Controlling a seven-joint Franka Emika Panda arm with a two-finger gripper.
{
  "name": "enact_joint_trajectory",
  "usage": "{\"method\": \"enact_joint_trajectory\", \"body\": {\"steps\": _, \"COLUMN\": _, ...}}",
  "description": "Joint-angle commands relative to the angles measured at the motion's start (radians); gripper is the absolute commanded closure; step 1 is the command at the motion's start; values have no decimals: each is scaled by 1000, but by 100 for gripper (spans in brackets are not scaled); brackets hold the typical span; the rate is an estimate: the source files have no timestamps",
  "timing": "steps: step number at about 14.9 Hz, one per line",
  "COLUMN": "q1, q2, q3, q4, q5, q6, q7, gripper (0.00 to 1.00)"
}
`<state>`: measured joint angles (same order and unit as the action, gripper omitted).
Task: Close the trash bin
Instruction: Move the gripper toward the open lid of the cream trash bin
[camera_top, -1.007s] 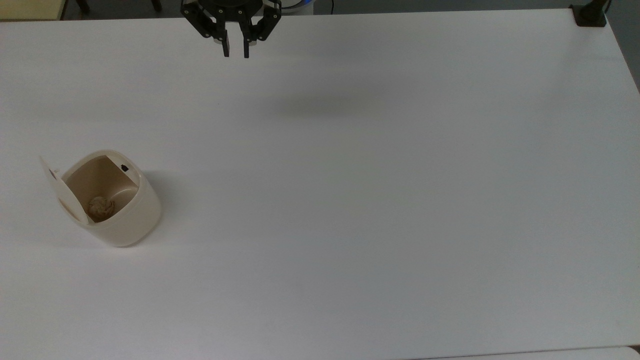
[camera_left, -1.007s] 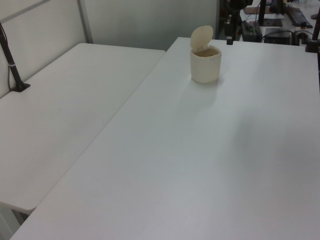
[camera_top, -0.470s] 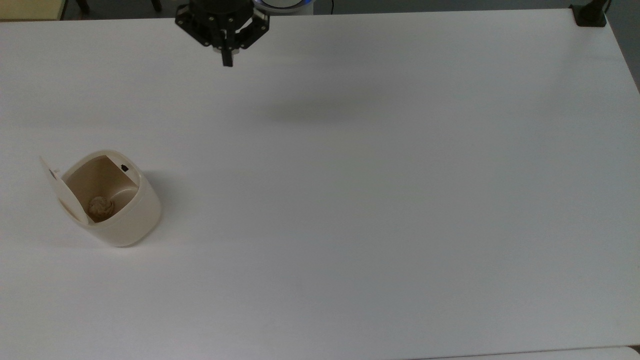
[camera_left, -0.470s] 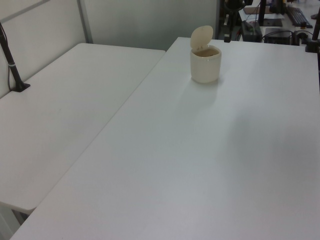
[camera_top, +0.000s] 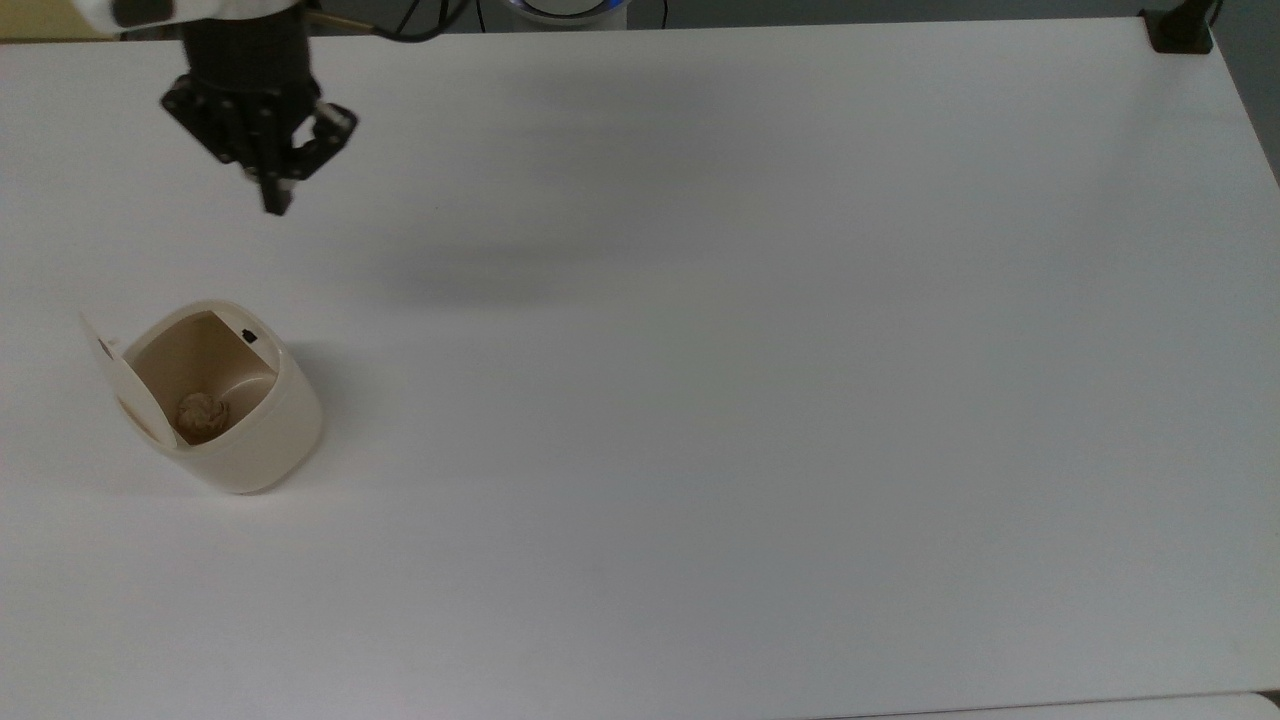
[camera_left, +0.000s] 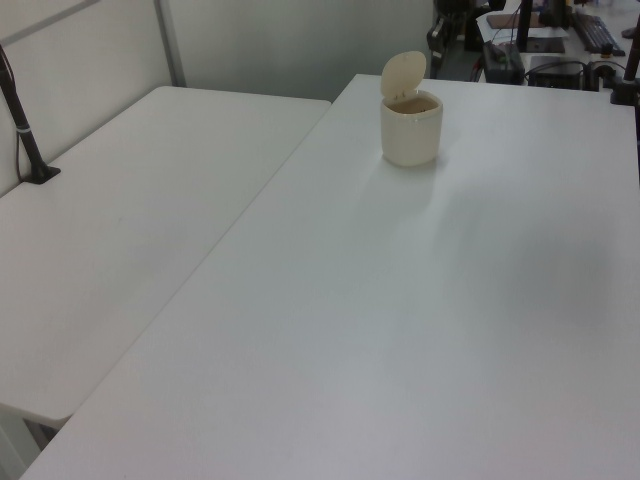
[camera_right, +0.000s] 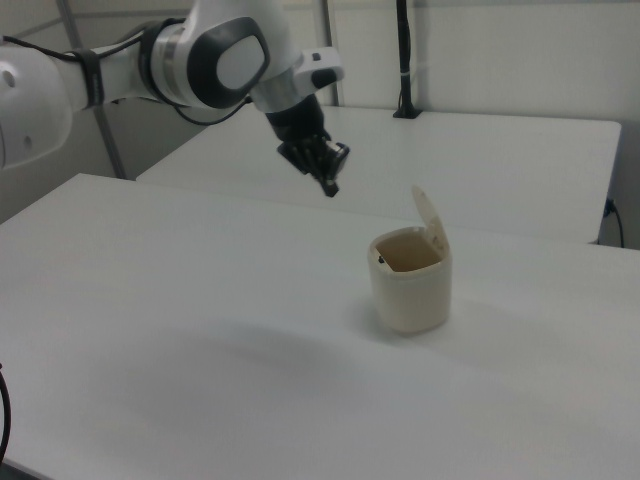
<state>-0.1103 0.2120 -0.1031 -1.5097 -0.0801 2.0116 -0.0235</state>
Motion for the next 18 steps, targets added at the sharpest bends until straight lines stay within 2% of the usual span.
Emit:
{"method": "enact_joint_trajectory", "body": {"steps": 1, "q1": -52, "q2": 43, "q3": -1, "q4": 20, "q5": -6, "q6": 186, "q7": 74, "gripper": 99}}
{"method": "enact_joint_trajectory", "body": {"steps": 6, "q1": -112, "q2": 110, "q3": -6, "q4": 22, "q5": -3, "q6": 401, "q7": 116, "gripper": 99}}
{"method": "enact_joint_trajectory", "body": {"steps": 9, "q1": -134, "q2": 168, "q3": -4, "q4": 61, "q5": 0, "q6": 499, "q7": 125, "gripper": 99}}
{"method": "enact_joint_trajectory", "body": {"steps": 18, "q1": -144, "q2": 227, "q3": -4, "q4": 66, "q5": -3, "q6": 527, "q7": 160, "gripper": 98}}
